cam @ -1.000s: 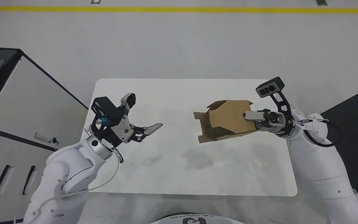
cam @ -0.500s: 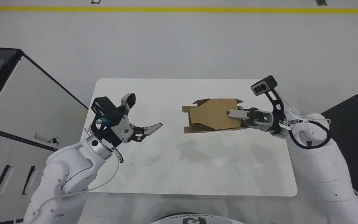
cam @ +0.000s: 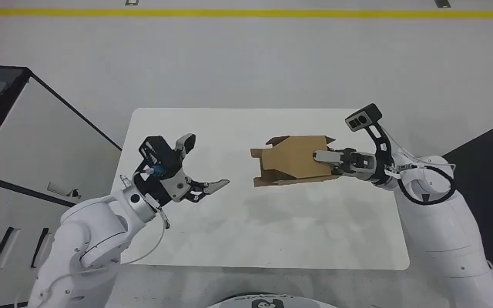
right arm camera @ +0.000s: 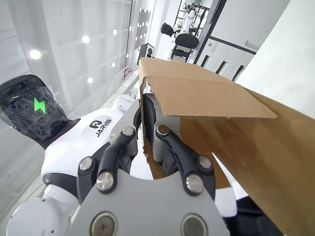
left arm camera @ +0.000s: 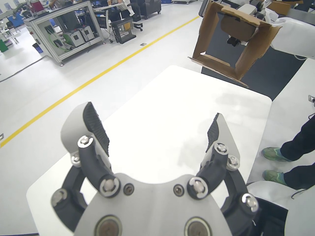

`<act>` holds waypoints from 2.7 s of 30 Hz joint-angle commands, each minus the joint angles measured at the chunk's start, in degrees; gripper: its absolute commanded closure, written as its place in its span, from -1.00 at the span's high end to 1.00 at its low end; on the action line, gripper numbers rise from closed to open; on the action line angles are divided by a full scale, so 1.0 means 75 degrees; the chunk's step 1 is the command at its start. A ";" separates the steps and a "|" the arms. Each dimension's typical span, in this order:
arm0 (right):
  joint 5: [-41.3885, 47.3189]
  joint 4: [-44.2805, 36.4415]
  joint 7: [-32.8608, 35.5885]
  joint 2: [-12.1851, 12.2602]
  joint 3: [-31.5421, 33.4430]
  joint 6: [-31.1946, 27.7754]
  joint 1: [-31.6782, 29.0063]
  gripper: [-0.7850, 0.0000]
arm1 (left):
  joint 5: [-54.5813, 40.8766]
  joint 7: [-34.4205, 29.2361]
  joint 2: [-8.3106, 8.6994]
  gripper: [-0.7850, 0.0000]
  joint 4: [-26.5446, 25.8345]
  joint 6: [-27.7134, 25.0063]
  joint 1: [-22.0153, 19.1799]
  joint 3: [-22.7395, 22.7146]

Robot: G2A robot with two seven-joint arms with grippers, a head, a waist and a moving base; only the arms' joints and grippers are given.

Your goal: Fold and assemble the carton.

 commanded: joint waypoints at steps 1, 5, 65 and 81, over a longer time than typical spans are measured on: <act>0.0000 0.0000 0.0000 0.0000 0.0000 0.0000 0.0000 -1.00 | 0.0123 0.0156 0.0013 -1.00 0.0013 -0.0142 -0.0036 -0.0112; 0.0000 0.0000 0.0000 0.0000 0.0000 0.0000 0.0000 -1.00 | 0.0123 0.0156 0.0013 -1.00 0.0013 -0.0142 -0.0036 -0.0112; -0.1053 -0.0420 -0.0772 -0.0109 -0.0533 0.0063 0.0172 -1.00 | 0.0312 -0.0796 0.0232 -1.00 -0.0122 -0.0468 -0.1260 0.1453; -0.1878 -0.0590 -0.1101 -0.0081 -0.0489 0.0297 -0.0024 -1.00 | 0.0214 -0.0906 0.0316 -1.00 -0.0137 -0.0406 -0.1279 0.1426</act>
